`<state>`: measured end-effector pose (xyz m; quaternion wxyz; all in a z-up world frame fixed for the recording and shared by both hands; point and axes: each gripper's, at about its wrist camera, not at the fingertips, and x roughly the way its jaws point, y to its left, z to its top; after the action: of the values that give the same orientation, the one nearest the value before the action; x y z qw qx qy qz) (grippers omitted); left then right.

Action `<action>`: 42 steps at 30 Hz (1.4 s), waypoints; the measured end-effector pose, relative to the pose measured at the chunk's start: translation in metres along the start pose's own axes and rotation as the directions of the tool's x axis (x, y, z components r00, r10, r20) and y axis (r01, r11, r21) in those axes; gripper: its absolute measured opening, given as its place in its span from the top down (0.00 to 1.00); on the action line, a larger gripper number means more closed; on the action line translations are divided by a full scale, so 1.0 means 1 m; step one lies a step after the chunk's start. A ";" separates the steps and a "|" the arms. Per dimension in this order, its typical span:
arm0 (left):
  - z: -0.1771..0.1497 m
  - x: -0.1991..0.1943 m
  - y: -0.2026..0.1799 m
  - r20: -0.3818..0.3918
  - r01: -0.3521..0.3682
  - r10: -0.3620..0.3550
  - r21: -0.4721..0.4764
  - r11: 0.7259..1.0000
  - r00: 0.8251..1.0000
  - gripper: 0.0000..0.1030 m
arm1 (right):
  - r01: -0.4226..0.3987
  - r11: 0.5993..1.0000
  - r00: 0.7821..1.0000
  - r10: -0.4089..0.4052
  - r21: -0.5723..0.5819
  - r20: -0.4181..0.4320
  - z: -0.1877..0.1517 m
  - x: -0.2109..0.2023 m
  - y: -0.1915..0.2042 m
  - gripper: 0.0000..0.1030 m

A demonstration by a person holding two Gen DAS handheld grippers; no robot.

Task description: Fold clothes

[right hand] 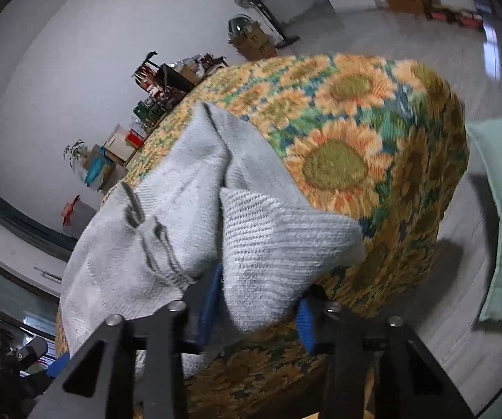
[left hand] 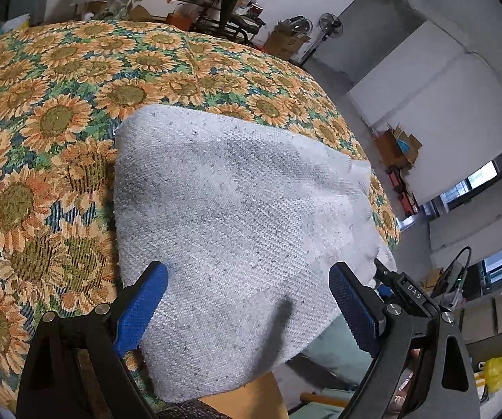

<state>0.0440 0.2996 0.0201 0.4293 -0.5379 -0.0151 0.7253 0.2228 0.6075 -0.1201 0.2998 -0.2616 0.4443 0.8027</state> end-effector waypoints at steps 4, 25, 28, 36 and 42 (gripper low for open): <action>-0.001 0.000 0.005 0.006 0.027 -0.027 -0.016 1.000 1.000 0.10 | -0.025 0.999 0.999 0.026 -0.039 0.020 0.007 -0.008 0.011 0.73; -0.001 -0.019 0.055 0.077 -0.006 0.022 -0.202 0.979 0.997 0.09 | -0.109 0.994 0.981 0.108 0.003 -0.158 -0.016 0.007 0.028 0.32; -0.005 -0.012 0.068 0.036 0.018 -0.009 -0.263 0.965 0.999 0.09 | -0.213 0.972 0.954 0.185 -0.098 -0.236 -0.035 0.005 0.066 0.32; -0.018 0.010 0.077 -0.042 0.162 -0.189 -0.353 0.922 0.981 0.15 | -0.211 0.809 0.972 0.112 -0.549 -0.208 -0.061 -0.012 0.169 0.26; -0.010 0.002 0.062 -0.008 0.160 -0.170 -0.303 0.940 0.985 0.57 | -0.173 0.651 0.983 0.068 -0.739 -0.170 -0.095 -0.019 0.191 0.18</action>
<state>0.0145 0.2571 -0.0156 0.4019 -0.6059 -0.1631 0.6669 0.1142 0.4384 -0.0451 0.0824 -0.3823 0.1083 0.9140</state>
